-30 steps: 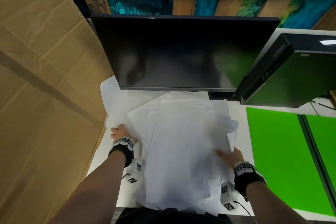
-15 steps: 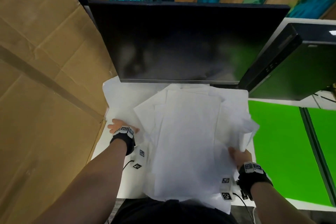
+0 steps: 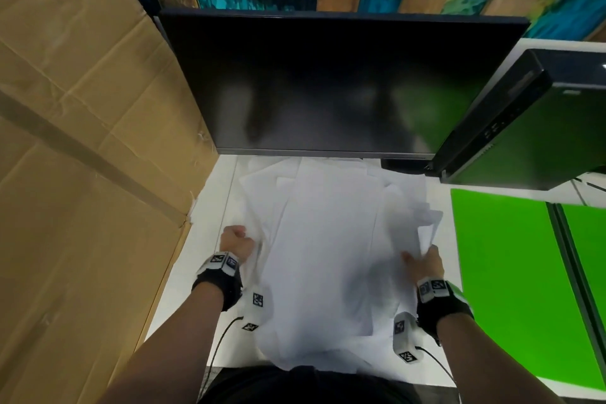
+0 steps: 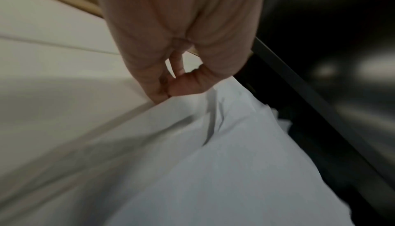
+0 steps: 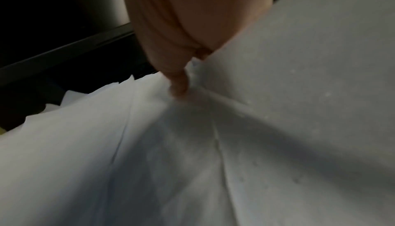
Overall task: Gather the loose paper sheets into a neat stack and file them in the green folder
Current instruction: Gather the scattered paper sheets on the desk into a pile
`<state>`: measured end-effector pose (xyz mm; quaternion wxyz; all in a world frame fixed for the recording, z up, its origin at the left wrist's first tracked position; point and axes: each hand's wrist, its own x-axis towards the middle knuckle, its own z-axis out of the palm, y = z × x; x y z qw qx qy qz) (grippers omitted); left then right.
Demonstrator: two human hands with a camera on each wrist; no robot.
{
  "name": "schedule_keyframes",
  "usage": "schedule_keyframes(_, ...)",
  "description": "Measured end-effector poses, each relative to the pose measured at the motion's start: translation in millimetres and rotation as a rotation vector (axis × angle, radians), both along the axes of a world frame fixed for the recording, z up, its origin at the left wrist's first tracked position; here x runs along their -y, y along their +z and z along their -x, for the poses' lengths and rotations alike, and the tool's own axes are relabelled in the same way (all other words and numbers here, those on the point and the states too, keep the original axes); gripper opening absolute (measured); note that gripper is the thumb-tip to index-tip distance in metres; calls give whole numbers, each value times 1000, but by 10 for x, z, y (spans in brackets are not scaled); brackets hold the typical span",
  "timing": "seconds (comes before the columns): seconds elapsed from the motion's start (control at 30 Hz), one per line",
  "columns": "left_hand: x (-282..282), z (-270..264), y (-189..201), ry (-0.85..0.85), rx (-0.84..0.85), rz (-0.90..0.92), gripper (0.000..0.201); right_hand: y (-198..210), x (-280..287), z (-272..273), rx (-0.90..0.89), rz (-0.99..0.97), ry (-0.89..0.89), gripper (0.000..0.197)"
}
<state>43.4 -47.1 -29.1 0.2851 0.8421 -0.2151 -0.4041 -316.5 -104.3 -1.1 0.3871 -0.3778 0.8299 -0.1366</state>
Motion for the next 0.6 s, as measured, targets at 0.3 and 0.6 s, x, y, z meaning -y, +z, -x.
schedule_keyframes(0.3,112,20,48,-169,-16,-136,72,-41,-135,-187,131,-215,218,61)
schedule_keyframes(0.6,-104,15,-55,-105,38,-166,34,-114,-63,266,166,-209,152,27)
